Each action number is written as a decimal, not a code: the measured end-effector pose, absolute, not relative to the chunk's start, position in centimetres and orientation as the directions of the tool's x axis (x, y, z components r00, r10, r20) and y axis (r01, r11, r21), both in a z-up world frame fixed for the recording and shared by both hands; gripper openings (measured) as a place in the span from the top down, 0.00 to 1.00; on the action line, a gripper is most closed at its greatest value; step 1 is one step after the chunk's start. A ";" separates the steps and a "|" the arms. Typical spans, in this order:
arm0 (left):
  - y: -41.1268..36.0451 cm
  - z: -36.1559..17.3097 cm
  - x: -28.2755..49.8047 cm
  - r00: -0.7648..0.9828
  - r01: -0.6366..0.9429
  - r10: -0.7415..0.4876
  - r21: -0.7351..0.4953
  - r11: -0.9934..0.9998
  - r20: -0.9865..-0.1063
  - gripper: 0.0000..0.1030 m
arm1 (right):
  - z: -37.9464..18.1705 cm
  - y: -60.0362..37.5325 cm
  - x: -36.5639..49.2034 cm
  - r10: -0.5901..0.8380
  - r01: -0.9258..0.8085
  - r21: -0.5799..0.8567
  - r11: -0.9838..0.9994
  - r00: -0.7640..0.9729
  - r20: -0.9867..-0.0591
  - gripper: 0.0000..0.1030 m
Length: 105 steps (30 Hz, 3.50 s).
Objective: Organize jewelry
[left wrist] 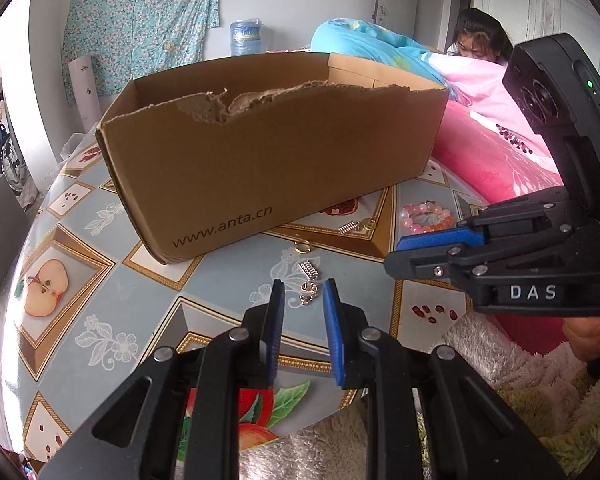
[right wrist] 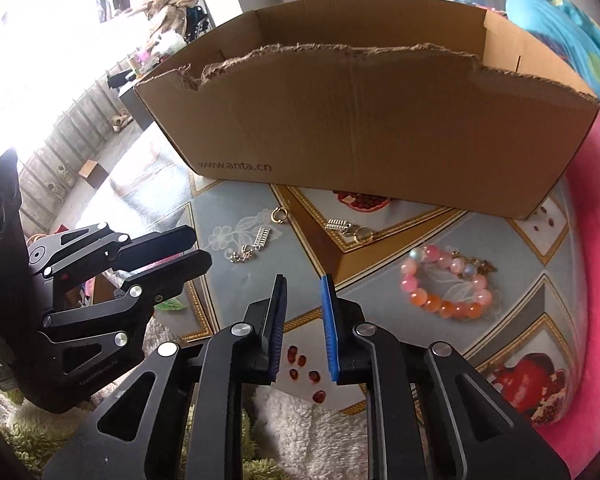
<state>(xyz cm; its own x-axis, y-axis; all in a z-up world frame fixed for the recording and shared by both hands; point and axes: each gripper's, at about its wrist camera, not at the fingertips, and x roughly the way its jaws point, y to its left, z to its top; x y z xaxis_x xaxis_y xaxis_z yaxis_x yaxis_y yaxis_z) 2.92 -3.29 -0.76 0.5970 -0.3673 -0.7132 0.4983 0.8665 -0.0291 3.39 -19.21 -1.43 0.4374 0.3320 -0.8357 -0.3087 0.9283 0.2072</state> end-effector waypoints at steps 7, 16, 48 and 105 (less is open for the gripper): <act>-4.5 -1.6 3.6 0.571 0.519 -0.360 -0.015 0.855 -0.738 0.82 | -2.1 -19.0 3.9 0.348 -0.301 0.233 0.925 0.423 -0.837 0.85; -5.0 -2.5 4.5 0.552 0.506 -0.339 -0.017 0.862 -0.762 0.91 | -2.7 -20.0 4.2 0.355 -0.283 0.252 0.925 0.416 -0.837 0.85; -3.6 -1.5 4.4 0.615 0.435 -0.316 -0.023 0.900 -0.722 1.00 | -0.3 -20.4 2.4 0.388 -0.319 0.260 0.911 0.457 -0.800 0.84; 2.5 -2.5 6.6 0.617 0.297 -0.309 -0.149 0.943 -0.724 0.99 | -1.1 -12.8 5.3 0.335 -0.571 0.045 0.820 0.414 -0.846 0.81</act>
